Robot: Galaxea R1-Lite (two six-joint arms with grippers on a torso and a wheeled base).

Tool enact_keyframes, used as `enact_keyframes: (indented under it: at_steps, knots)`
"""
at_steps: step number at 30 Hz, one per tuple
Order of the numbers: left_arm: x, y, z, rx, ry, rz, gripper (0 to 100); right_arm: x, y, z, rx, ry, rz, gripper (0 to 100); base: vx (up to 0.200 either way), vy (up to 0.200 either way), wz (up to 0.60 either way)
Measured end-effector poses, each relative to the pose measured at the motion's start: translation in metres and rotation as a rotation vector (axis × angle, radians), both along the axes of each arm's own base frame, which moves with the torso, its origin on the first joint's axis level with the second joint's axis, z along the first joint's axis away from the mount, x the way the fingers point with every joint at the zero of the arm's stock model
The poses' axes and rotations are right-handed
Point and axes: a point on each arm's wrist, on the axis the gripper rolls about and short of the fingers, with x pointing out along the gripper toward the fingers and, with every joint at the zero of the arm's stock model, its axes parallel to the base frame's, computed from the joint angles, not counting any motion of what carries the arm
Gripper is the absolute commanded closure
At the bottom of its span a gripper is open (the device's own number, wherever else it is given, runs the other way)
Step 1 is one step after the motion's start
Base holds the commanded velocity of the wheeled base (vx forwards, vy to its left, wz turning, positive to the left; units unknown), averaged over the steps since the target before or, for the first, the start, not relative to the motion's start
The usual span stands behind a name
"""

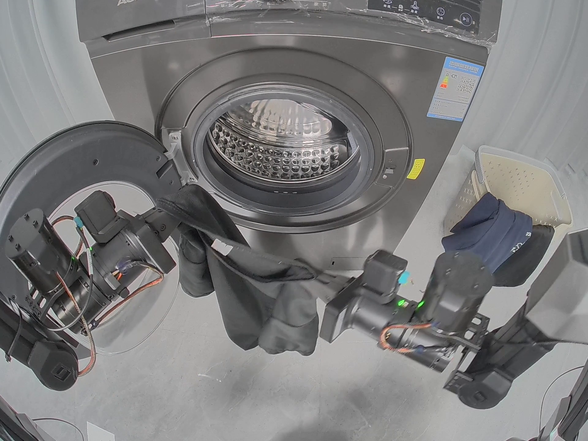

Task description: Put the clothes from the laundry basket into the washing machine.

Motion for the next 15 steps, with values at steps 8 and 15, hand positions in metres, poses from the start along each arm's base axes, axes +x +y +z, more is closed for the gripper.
enact_keyframes:
  at_steps: [8, 15]
  knots:
    - [-0.005, 0.001, 0.001, 0.008, -0.001, -0.013, 100, 0.015, -0.054, 0.049, 0.091, -0.099, -0.166, 100, 0.0, 0.0, 0.0]
    - [-0.015, 0.003, 0.009, 0.018, -0.014, -0.056, 100, 0.021, -0.081, 0.075, 0.152, -0.172, -0.258, 100, 0.0, 0.0, 0.0]
